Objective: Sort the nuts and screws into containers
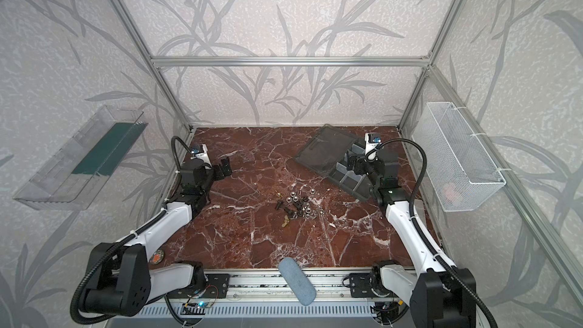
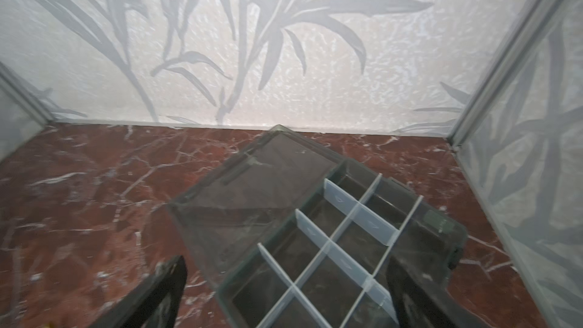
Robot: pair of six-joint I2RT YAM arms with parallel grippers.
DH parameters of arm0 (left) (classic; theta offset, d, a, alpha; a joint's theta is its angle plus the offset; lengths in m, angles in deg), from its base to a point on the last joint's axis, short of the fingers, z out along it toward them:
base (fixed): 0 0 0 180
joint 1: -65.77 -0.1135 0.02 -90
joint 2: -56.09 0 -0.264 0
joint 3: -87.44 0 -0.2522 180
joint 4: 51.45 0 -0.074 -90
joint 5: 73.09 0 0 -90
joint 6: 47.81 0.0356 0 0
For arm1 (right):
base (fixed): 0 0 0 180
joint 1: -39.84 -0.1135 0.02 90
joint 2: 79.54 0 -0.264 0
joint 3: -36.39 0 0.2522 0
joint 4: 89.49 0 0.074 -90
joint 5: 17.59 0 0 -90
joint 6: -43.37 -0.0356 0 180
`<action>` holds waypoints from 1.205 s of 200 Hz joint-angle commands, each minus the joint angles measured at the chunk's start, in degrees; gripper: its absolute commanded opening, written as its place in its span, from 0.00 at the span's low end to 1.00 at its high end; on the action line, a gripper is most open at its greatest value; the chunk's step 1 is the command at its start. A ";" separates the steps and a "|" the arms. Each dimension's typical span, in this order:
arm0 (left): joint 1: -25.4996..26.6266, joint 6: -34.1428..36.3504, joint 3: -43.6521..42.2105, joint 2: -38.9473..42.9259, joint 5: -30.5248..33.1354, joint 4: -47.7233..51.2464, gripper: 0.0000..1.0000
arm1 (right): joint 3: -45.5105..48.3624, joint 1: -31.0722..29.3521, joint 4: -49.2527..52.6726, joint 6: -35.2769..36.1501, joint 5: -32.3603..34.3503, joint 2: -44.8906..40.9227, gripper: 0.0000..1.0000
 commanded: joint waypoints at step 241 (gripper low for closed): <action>1.66 -27.95 3.00 3.35 -26.18 22.77 0.99 | -23.93 -50.78 41.17 -42.57 14.45 31.80 0.98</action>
